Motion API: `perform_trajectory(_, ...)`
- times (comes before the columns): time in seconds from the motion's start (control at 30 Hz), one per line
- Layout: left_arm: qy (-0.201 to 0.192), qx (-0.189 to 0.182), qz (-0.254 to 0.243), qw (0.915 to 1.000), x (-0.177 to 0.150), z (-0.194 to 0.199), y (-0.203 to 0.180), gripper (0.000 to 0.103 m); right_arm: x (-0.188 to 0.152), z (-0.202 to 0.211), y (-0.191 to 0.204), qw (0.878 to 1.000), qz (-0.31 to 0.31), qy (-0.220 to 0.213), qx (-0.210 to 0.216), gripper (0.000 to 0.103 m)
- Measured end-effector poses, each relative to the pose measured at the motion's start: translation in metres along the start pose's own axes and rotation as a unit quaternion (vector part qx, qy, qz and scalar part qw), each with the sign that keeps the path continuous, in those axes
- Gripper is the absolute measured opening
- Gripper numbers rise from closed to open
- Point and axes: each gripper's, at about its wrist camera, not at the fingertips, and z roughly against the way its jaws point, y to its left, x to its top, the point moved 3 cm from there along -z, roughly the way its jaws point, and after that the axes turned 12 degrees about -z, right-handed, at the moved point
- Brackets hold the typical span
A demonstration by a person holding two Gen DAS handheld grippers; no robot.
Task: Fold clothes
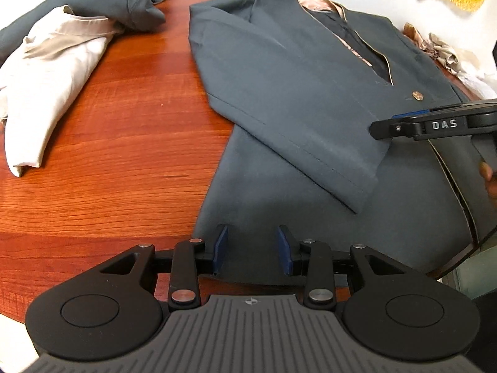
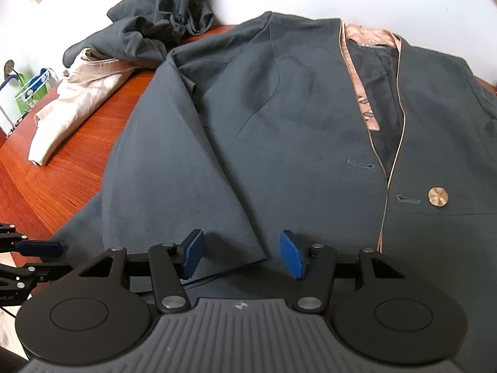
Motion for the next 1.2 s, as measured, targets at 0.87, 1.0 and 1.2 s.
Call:
perform_trajectory(0.87, -0.007, -0.007, 0.020, 0.9998, 0.002, -0.001, 0.000, 0.044, 0.096, 0.083, -0.010, 0.999, 0.039, -0.034, -0.006, 0.004)
perform_trajectory(1.0, -0.006, 0.000, 0.025, 0.9997, 0.003, -0.001, -0.001, 0.044, 0.155, 0.106, -0.033, 0.996, 0.059, -0.055, -0.042, 0.004)
perform_trajectory(1.2, -0.003, 0.013, 0.031, 0.9994, 0.004, -0.002, -0.005, 0.044, 0.226, 0.114, -0.083, 0.990, 0.073, -0.072, -0.100, 0.004)
